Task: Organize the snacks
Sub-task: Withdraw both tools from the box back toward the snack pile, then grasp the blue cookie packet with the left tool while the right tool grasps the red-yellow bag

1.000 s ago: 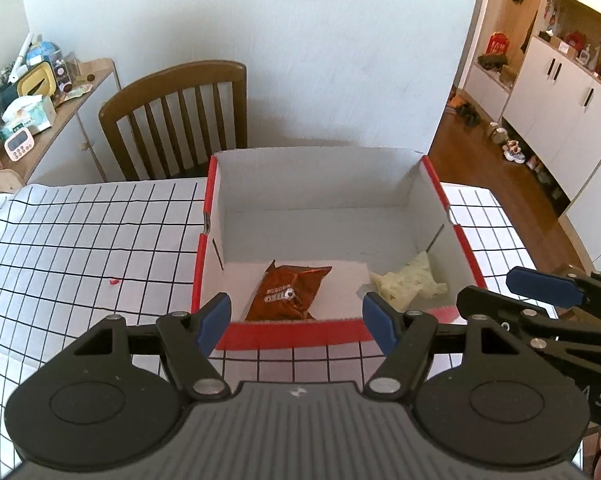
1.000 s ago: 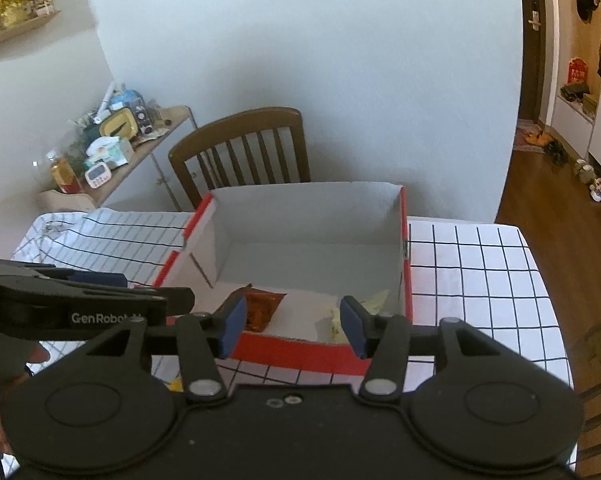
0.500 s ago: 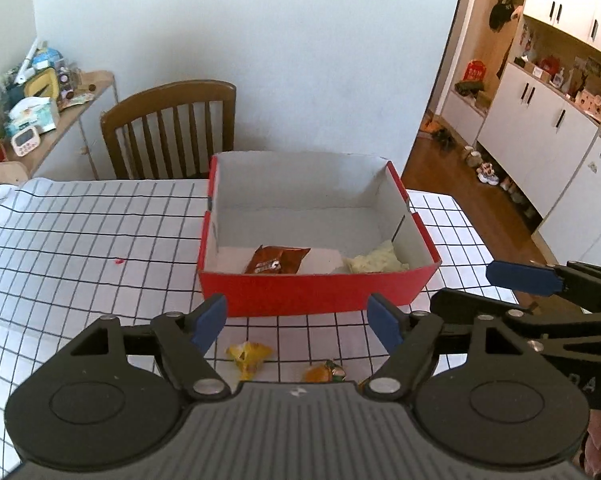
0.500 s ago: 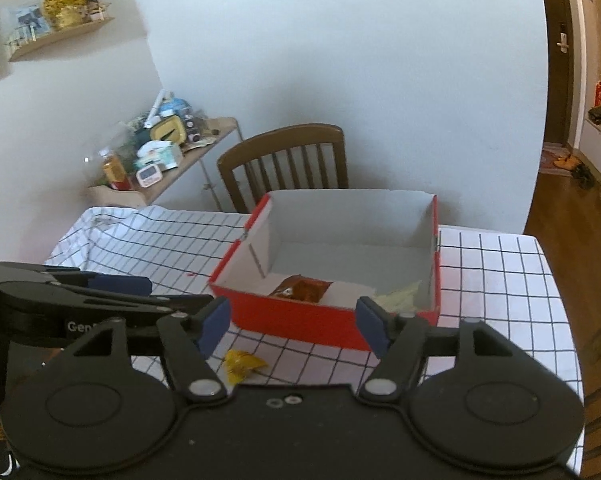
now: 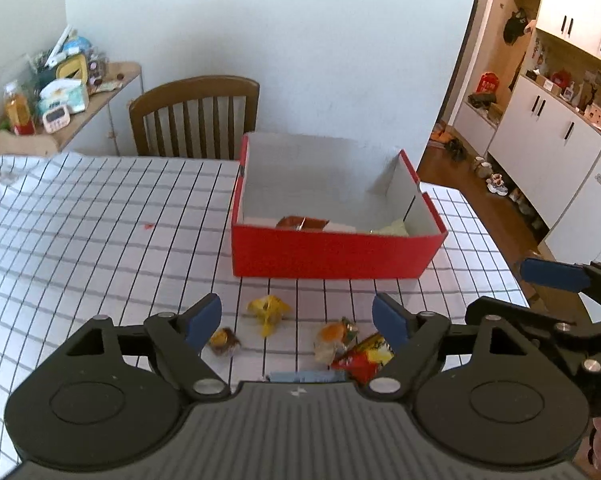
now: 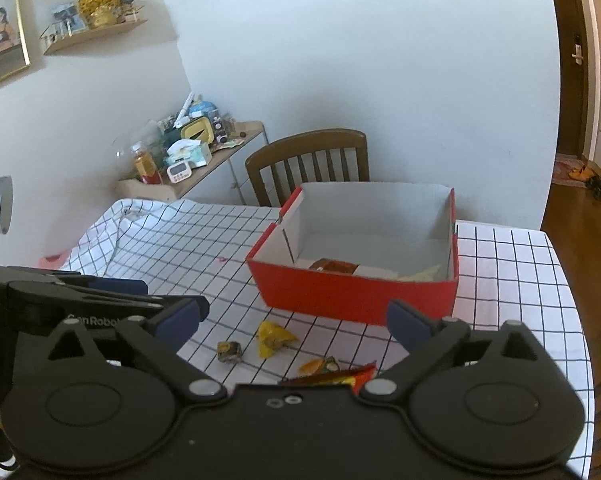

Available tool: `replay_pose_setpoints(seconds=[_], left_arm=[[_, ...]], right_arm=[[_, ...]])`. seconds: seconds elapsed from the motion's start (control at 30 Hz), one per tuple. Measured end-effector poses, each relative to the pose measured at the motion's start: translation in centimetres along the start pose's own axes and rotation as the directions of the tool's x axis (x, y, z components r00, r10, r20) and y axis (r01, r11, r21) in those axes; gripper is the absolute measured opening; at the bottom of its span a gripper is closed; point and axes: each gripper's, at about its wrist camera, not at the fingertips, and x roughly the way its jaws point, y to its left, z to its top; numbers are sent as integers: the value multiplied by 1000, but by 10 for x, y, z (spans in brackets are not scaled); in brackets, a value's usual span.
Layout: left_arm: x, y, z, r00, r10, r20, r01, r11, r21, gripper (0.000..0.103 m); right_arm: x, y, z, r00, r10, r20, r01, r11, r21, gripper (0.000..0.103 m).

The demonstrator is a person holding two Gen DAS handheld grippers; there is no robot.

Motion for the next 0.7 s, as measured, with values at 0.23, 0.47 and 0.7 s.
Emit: replay_pose_setpoints(seconds=[0.23, 0.47, 0.7], left_arm=[[2, 12, -30, 999, -13, -38, 11, 999, -43, 86], [19, 23, -63, 994, -5, -110, -5, 996, -88, 94], [43, 28, -90, 981, 21, -192, -39, 995, -93, 94]], right_arm=[[3, 8, -24, 999, 2, -37, -4, 999, -45, 102], [14, 3, -52, 995, 0, -98, -3, 999, -32, 102], [40, -12, -79, 982, -51, -181, 47, 999, -25, 102]])
